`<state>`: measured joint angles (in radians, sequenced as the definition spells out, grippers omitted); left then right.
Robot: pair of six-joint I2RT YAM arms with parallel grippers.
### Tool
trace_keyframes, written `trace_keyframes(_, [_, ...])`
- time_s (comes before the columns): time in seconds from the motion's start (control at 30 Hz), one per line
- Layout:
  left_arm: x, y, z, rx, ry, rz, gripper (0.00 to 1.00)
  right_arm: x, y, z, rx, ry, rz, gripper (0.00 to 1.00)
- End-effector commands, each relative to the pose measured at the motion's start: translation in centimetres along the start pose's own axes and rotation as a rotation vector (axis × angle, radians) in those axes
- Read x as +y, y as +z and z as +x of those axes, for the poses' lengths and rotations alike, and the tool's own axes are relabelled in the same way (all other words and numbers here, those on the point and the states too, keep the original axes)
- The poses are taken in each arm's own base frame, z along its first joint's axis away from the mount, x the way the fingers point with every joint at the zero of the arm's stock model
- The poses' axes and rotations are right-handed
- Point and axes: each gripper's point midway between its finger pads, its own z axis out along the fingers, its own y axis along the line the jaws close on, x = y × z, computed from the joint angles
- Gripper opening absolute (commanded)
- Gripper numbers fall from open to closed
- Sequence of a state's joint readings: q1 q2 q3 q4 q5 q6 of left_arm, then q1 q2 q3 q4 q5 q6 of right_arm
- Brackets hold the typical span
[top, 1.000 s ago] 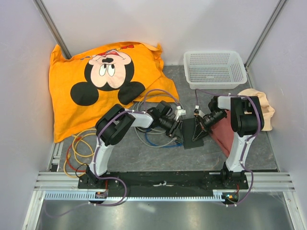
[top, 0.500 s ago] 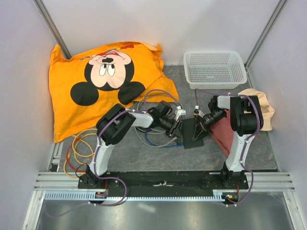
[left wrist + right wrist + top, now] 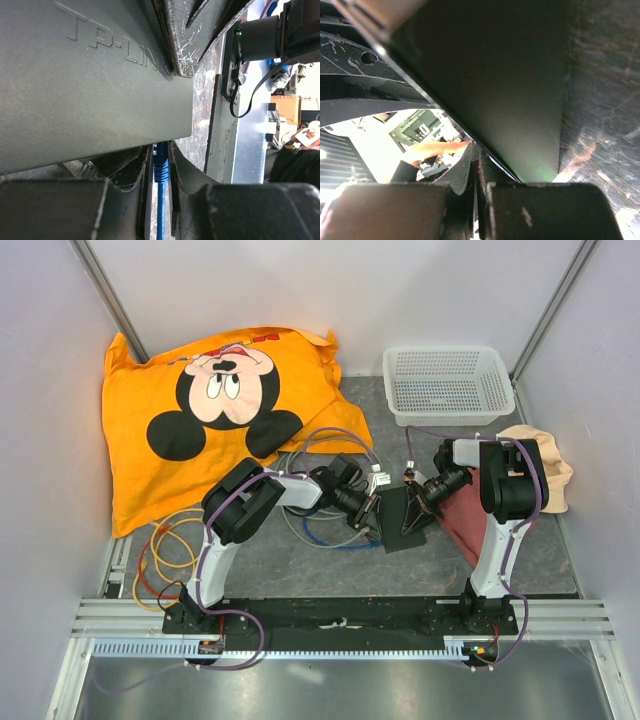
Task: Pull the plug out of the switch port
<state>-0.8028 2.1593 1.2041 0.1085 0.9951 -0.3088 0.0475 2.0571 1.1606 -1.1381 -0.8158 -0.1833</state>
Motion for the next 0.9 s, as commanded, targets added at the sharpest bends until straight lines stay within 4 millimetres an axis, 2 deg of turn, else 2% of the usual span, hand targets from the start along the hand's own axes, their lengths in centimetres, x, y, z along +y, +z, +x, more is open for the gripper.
trace_keyframes(0.0, [1.4,1.4,3.9,0.096,-0.020,-0.033,0.15,-4.9,0.6,-3.9,-0.083,-0.152,0.181,0.00])
trace_keyframes(0.07, [1.4,1.4,3.9,0.100,-0.019,-0.031,0.04,-5.0,0.6,-4.0,-0.086,-0.155,0.185,0.00])
trace_keyframes(0.1, [1.4,1.3,4.0,0.102,-0.018,-0.033,0.02,-5.1,0.6,-4.0,-0.084,-0.154,0.189,0.00])
trace_keyframes(0.23, [0.9,0.8,4.4,0.122,0.017,-0.028,0.02,-5.4,0.5,-3.9,-0.081,-0.157,0.209,0.00])
trace_keyframes(0.4, [0.4,-0.6,6.8,0.187,0.057,-0.011,0.02,-5.9,0.5,-4.0,-0.079,-0.162,0.229,0.00])
trace_keyframes(0.53, [0.3,-1.5,7.6,0.223,0.132,-0.027,0.02,-6.0,0.1,-4.3,-0.087,-0.174,0.254,0.00])
trace_keyframes(0.73, [0.1,-4.2,9.1,0.301,0.250,-0.079,0.02,-6.5,-0.4,-4.2,-0.100,-0.187,0.304,0.00])
trace_keyframes(0.77, [0.3,-4.9,9.1,0.297,0.252,-0.089,0.02,-6.5,-0.6,-4.3,-0.108,-0.191,0.308,0.00])
trace_keyframes(0.87, [-0.1,-6.4,6.8,0.244,0.270,-0.114,0.02,-6.2,-1.0,-4.6,-0.122,-0.200,0.324,0.00])
